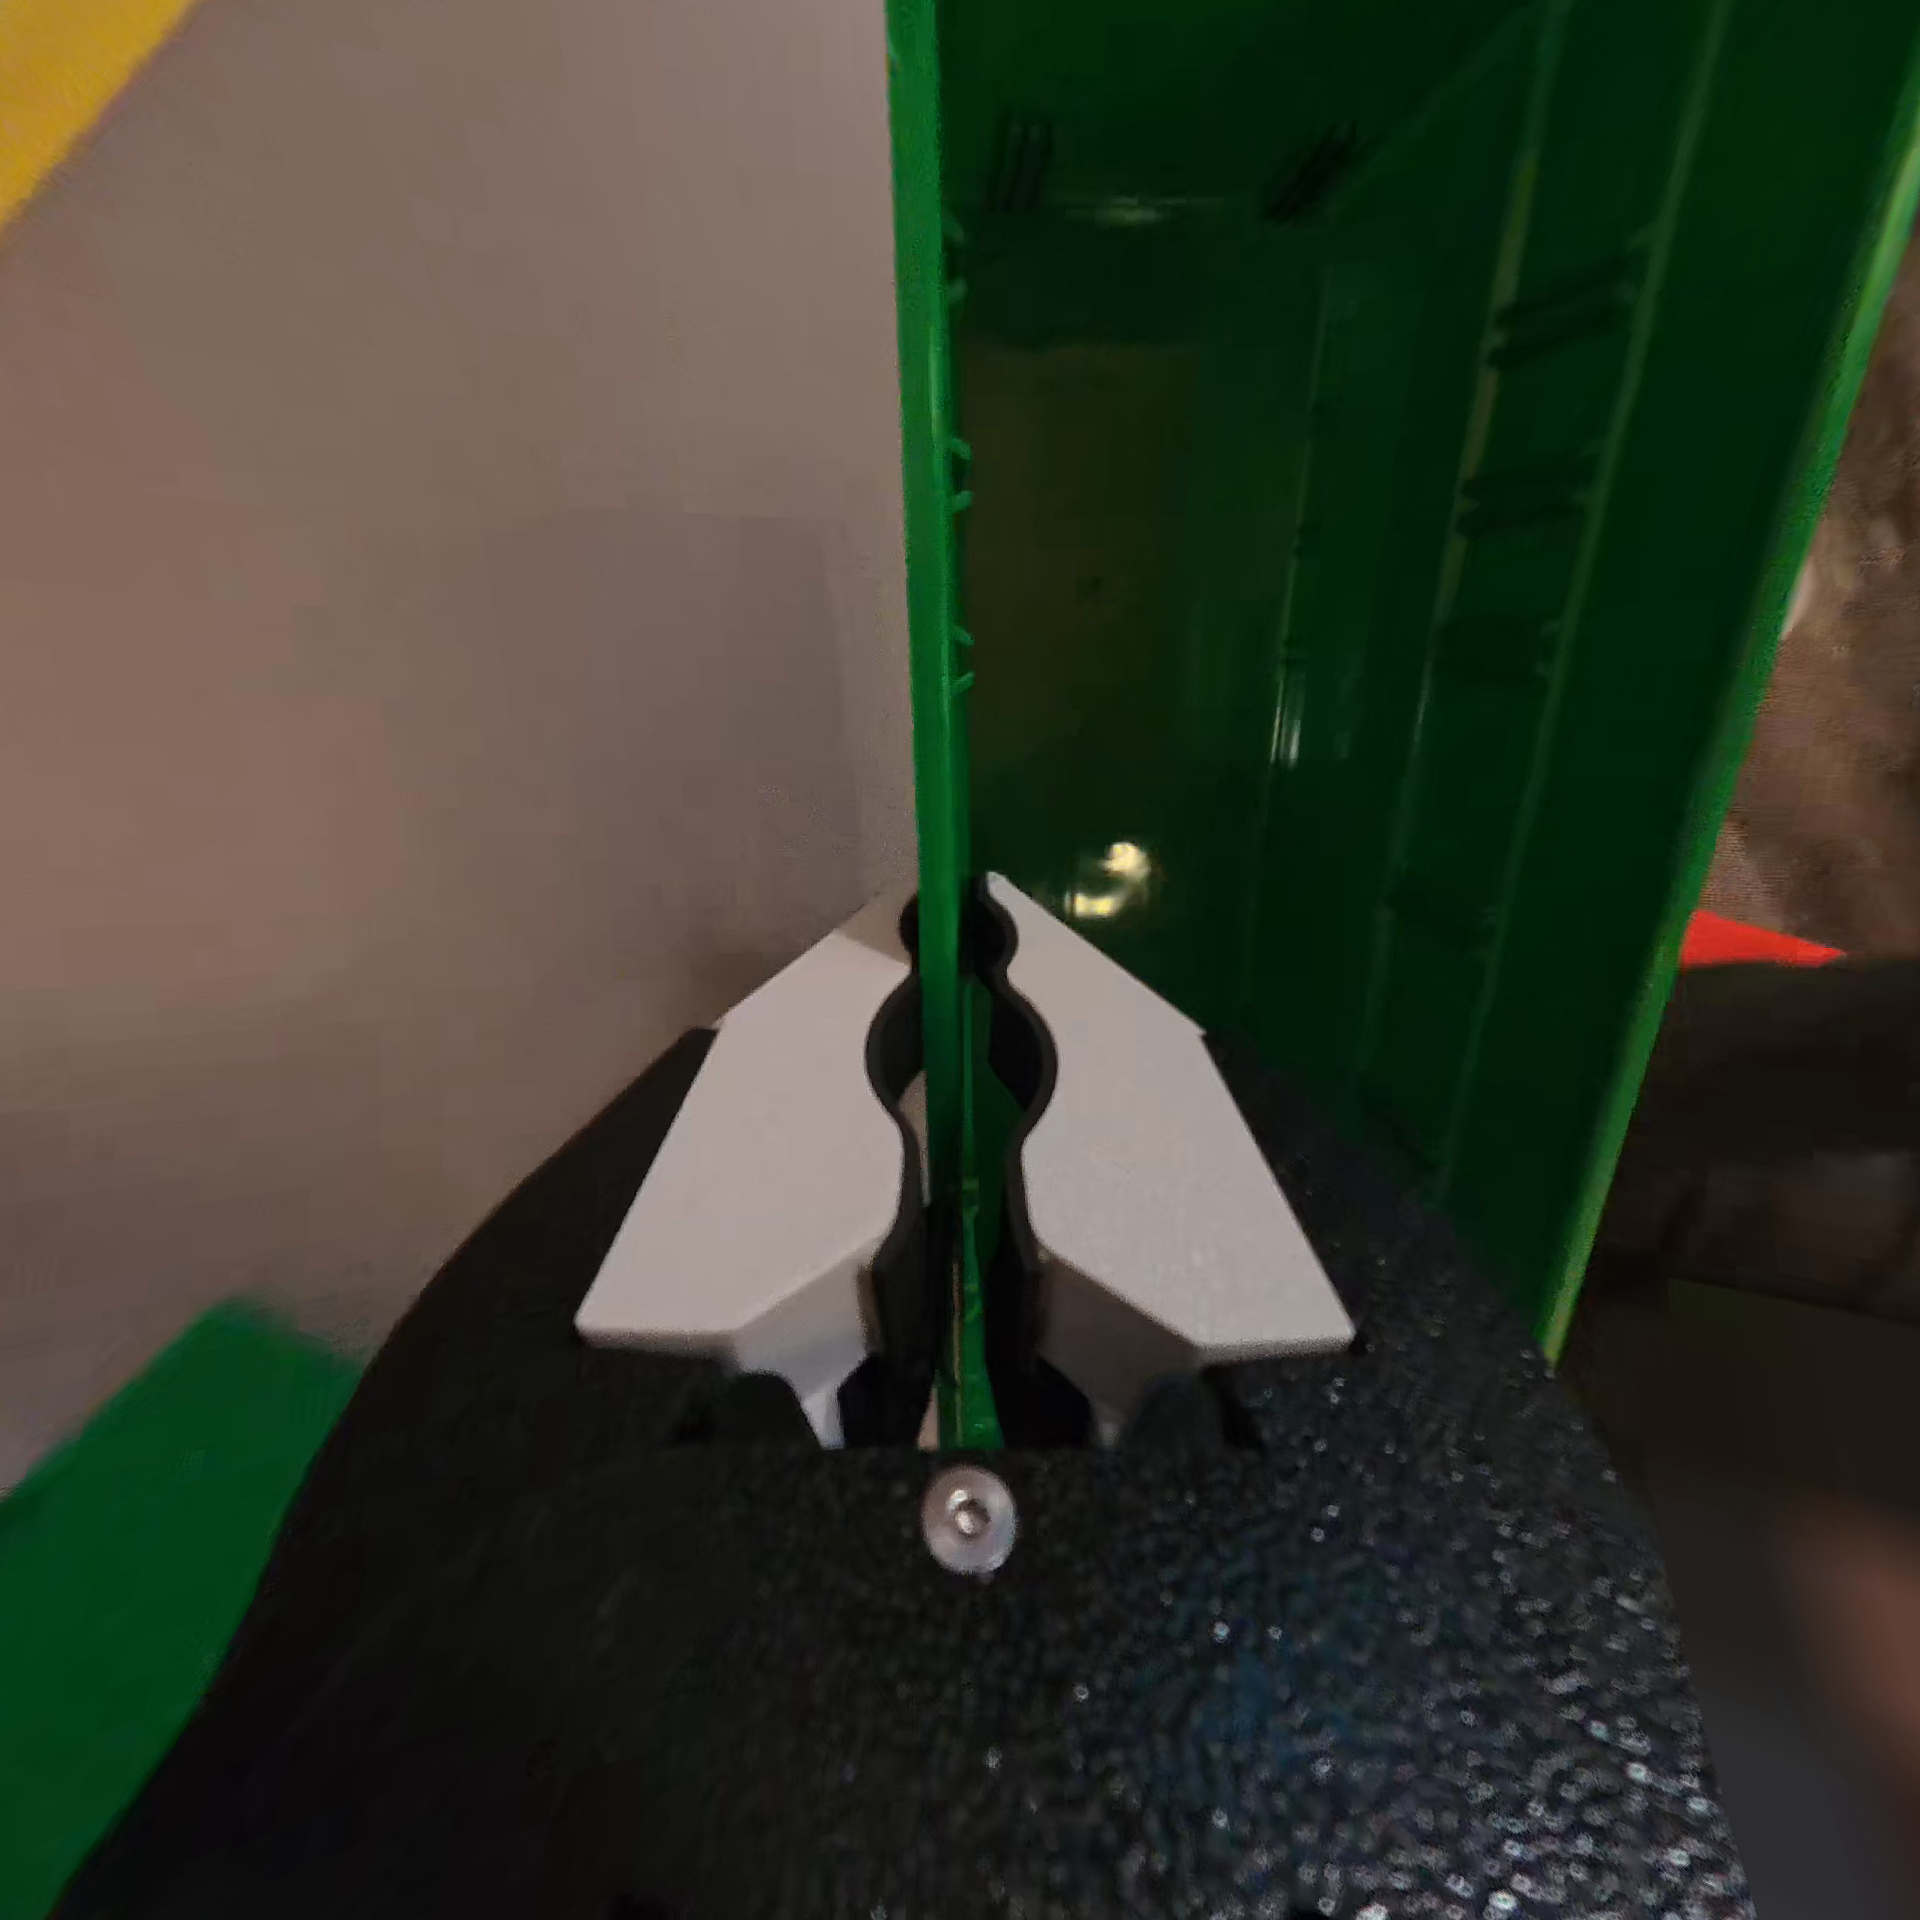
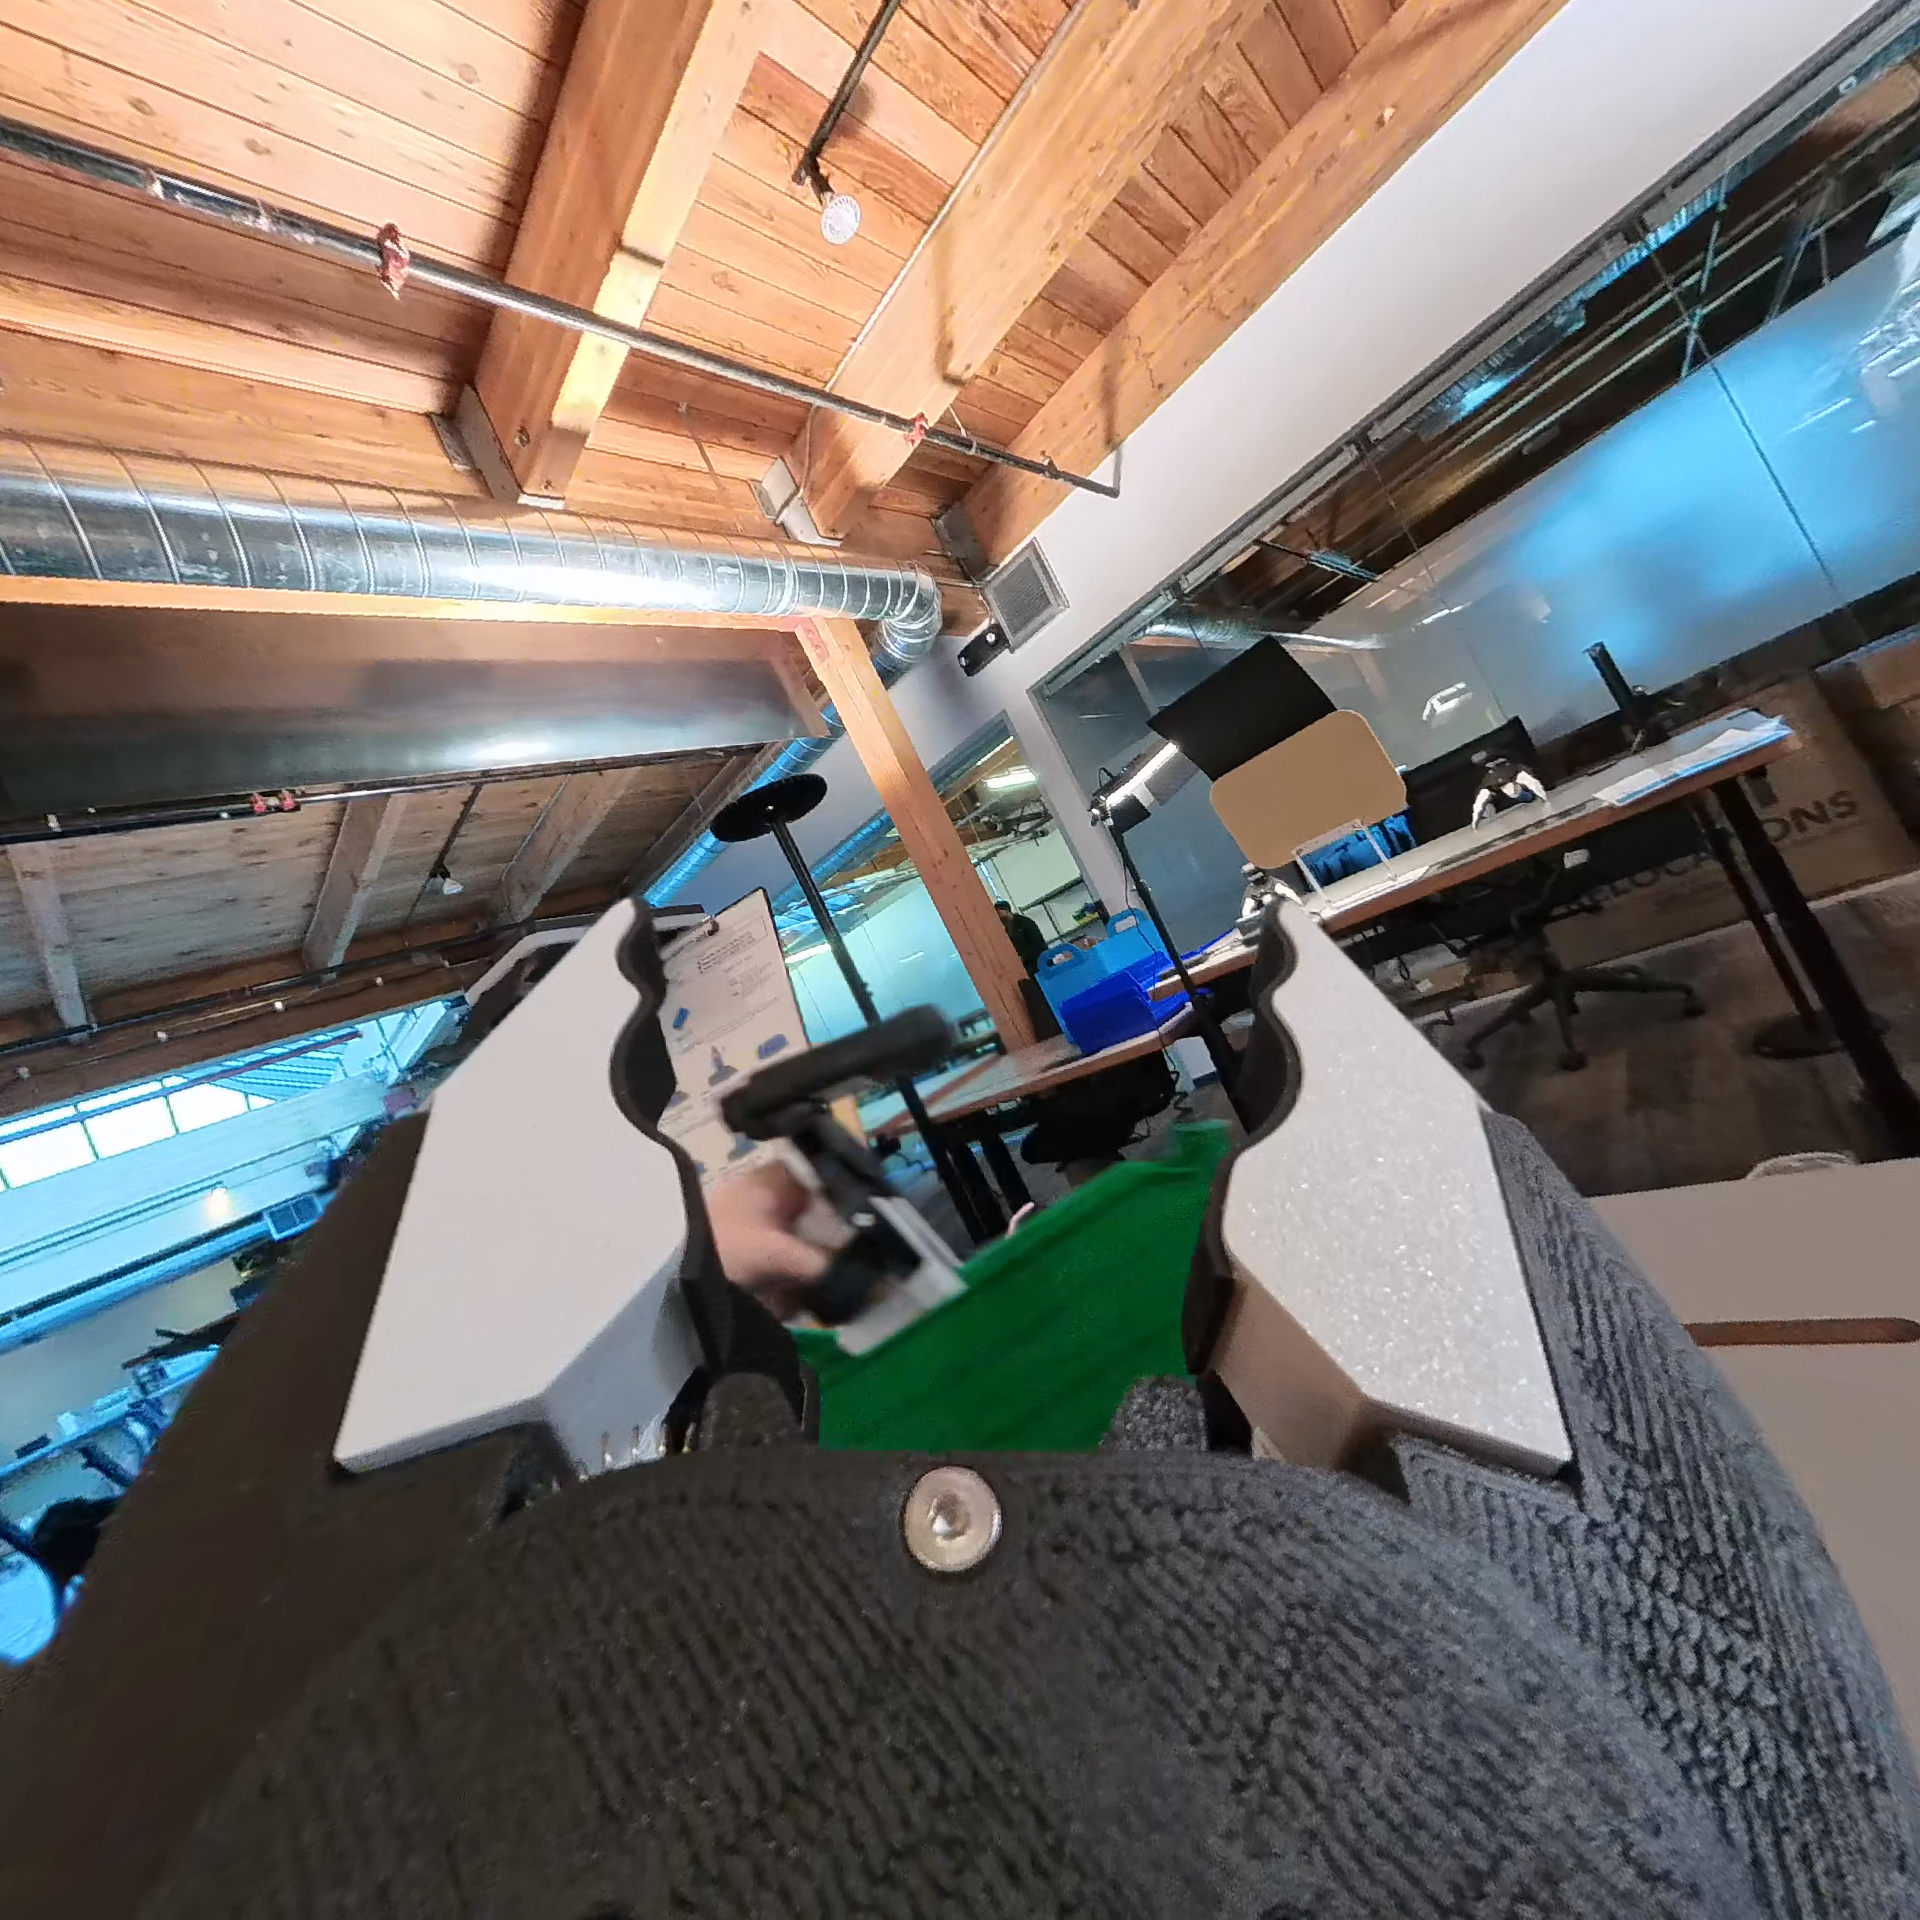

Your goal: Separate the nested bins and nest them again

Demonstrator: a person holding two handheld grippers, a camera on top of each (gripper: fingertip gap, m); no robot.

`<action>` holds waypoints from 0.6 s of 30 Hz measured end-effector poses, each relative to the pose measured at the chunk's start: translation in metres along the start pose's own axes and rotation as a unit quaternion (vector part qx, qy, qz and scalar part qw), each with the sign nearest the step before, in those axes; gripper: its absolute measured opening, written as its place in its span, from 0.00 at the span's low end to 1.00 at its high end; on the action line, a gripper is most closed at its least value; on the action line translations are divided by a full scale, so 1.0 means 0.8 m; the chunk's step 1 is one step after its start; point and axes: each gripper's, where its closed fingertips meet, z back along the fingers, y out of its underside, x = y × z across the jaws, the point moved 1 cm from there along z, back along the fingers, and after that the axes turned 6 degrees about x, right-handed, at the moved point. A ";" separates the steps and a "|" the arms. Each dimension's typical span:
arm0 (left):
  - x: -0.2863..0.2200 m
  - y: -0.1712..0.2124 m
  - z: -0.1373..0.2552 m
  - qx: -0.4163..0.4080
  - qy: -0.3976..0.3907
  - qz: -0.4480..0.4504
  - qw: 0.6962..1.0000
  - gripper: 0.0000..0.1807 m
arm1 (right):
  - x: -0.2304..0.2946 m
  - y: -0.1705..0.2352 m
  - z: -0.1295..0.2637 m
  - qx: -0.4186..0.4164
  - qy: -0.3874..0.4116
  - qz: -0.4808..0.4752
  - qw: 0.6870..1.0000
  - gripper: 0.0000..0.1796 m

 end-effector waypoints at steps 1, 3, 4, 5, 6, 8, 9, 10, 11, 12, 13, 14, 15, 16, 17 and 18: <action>0.008 0.024 0.028 -0.008 -0.017 0.005 1.000 0.01 | 0.000 -0.001 0.001 -0.004 -0.003 -0.002 1.000 0.62; 0.025 0.070 0.086 -0.032 -0.047 0.025 0.998 0.01 | 0.001 -0.002 0.002 -0.009 -0.009 -0.007 1.000 0.62; 0.033 0.092 0.114 -0.045 -0.057 0.037 0.997 0.02 | 0.002 -0.002 0.002 -0.009 -0.012 -0.009 1.000 0.62; 0.044 0.115 0.142 -0.057 -0.071 0.059 0.994 0.02 | 0.002 -0.002 0.002 -0.007 -0.015 -0.011 1.000 0.62; 0.059 0.140 0.167 -0.063 -0.094 0.083 0.990 0.02 | 0.003 -0.001 0.002 -0.005 -0.018 -0.013 1.000 0.62; 0.088 0.189 0.208 -0.073 -0.133 0.135 0.979 0.01 | 0.005 -0.001 0.003 -0.004 -0.022 -0.014 1.000 0.62; 0.101 0.213 0.223 -0.079 -0.141 0.161 0.974 0.01 | 0.006 -0.003 0.004 -0.007 -0.023 -0.012 1.000 0.62; 0.114 0.235 0.234 -0.082 -0.151 0.187 0.967 0.01 | 0.007 -0.004 0.005 -0.010 -0.023 -0.010 1.000 0.62; 0.126 0.257 0.240 -0.081 -0.156 0.214 0.961 0.01 | 0.006 -0.005 0.006 -0.011 -0.022 -0.009 1.000 0.62; 0.139 0.279 0.243 -0.074 -0.166 0.237 0.954 0.01 | 0.005 -0.005 0.007 -0.012 -0.021 -0.010 1.000 0.62; 0.151 0.300 0.244 -0.064 -0.177 0.259 0.948 0.01 | 0.005 -0.005 0.006 -0.011 -0.021 -0.012 1.000 0.62; 0.162 0.319 0.243 -0.052 -0.189 0.276 0.941 0.01 | 0.004 -0.004 0.006 -0.010 -0.021 -0.014 1.000 0.62; 0.173 0.334 0.241 -0.045 -0.201 0.291 0.934 0.01 | 0.003 -0.003 0.005 -0.008 -0.021 -0.017 1.000 0.62; 0.182 0.345 0.238 -0.041 -0.207 0.302 0.930 0.01 | 0.002 -0.002 0.005 -0.006 -0.020 -0.018 1.000 0.62; 0.190 0.354 0.235 -0.041 -0.209 0.310 0.926 0.01 | 0.002 -0.001 0.004 -0.004 -0.019 -0.018 1.000 0.62; 0.197 0.361 0.230 -0.040 -0.210 0.320 0.923 0.01 | 0.002 0.000 0.003 -0.002 -0.017 -0.017 1.000 0.62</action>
